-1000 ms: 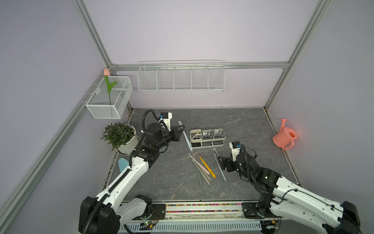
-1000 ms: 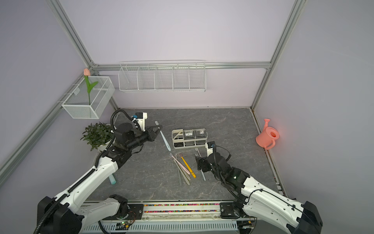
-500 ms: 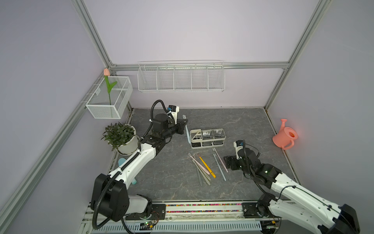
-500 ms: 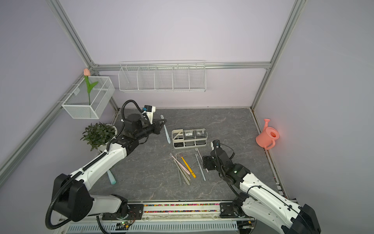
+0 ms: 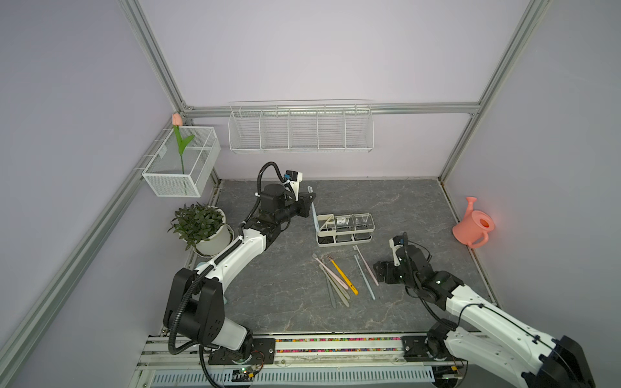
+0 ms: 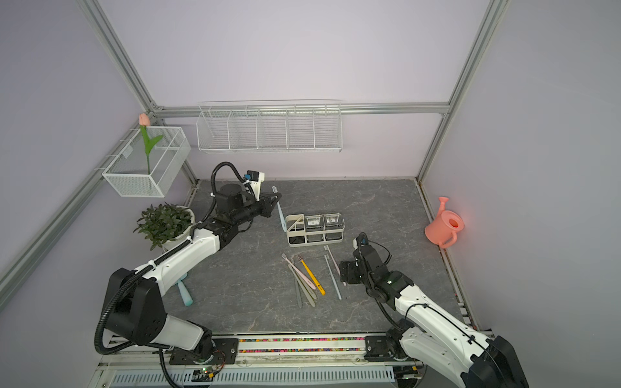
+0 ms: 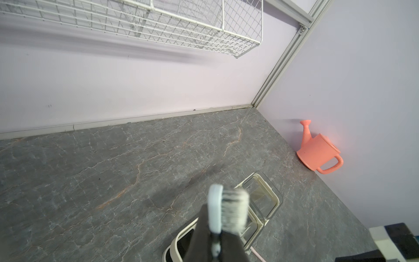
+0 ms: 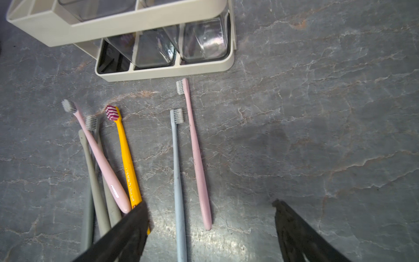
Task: Place the toothbrush into the toothbrush holder
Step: Place the toothbrush in the toothbrush holder.
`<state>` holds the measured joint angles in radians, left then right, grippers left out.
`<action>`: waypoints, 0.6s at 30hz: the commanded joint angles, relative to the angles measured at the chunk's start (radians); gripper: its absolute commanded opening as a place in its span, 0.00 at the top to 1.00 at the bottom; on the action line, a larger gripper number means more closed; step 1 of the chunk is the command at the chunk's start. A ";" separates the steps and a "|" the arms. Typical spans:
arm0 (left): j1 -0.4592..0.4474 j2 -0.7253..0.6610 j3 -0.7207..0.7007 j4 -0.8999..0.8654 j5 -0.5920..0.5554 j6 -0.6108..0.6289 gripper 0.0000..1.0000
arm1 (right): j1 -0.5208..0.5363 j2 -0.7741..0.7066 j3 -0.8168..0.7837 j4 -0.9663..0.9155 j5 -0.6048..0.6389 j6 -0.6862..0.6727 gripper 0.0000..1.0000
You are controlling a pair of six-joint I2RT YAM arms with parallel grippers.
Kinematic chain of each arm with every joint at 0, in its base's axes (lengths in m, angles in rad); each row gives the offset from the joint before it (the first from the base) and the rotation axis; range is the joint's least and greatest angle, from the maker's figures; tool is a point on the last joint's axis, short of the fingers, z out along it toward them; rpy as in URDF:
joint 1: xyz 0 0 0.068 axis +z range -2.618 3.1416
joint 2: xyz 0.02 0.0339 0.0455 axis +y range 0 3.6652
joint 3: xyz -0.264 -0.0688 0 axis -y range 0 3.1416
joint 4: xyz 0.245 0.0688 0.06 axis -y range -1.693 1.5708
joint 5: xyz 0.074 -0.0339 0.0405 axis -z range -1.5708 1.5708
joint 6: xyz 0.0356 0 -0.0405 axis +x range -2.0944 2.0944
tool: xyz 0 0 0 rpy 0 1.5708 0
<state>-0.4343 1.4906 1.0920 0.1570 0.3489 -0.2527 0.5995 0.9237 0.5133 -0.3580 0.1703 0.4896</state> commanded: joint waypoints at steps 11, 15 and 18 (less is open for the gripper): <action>-0.003 0.101 0.145 0.057 0.105 0.170 1.00 | -0.093 -0.031 -0.015 0.034 -0.073 -0.034 0.11; -0.003 0.098 0.128 0.082 0.080 0.227 1.00 | -0.118 -0.047 -0.021 0.024 -0.058 -0.040 0.11; -0.004 0.086 0.117 0.115 0.099 0.239 1.00 | -0.138 -0.028 -0.027 0.035 -0.074 -0.040 0.11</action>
<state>-0.4343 1.5940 1.2064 0.2195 0.4194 -0.0738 0.4782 0.8864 0.5060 -0.3389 0.1104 0.4625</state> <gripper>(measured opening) 0.065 0.886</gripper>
